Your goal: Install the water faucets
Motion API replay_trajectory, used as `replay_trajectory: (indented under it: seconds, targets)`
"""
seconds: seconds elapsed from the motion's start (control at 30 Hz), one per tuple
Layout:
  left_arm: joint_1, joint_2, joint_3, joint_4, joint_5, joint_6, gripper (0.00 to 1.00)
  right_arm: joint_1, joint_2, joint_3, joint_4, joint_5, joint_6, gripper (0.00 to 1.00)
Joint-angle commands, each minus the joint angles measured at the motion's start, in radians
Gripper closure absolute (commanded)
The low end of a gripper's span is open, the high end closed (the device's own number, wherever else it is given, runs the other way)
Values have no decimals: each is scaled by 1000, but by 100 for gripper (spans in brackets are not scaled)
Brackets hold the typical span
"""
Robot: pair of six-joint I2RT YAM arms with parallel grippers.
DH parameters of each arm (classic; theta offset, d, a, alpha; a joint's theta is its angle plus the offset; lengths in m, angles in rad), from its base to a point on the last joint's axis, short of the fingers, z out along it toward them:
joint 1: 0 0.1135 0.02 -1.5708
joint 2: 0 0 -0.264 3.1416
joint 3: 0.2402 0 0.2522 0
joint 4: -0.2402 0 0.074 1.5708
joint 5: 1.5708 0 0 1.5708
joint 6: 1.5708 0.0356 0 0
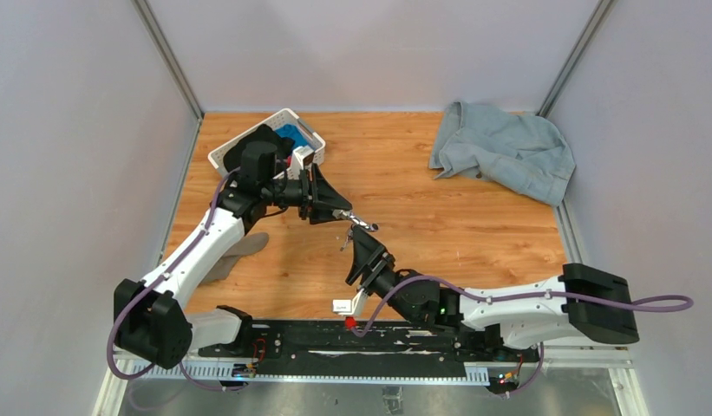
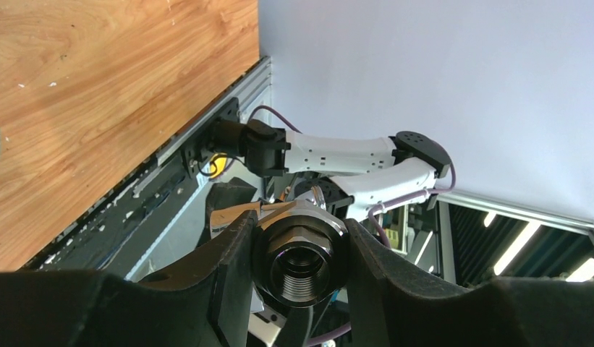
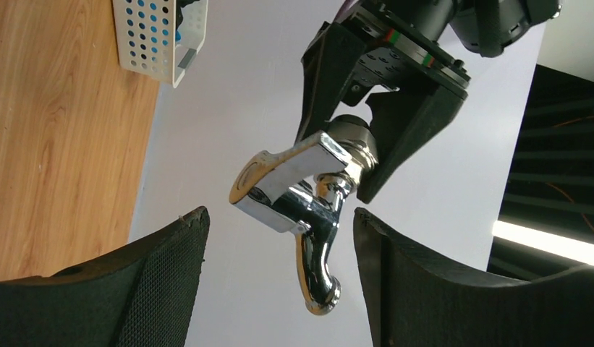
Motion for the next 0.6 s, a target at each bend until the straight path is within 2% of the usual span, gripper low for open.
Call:
replay_trajectory:
  seconds: [0.0,0.1,0.23,0.4,0.57]
  targets:
    - [3,-23,30,-15,61,8,100,-23,86,8,234,21,-129,30]
    - [3,-31,20,-14,62,9,100,-26,137,13,344,7,-167,34]
    - [3,-43,11,-16,65,15,100,-42,190,25,466,-2,-208,47]
    - [3,-48,-9,-11,65,21,100,-51,207,42,535,-7,-203,65]
    - [3,-41,-27,-1,63,28,100,-51,225,86,589,5,-167,74]
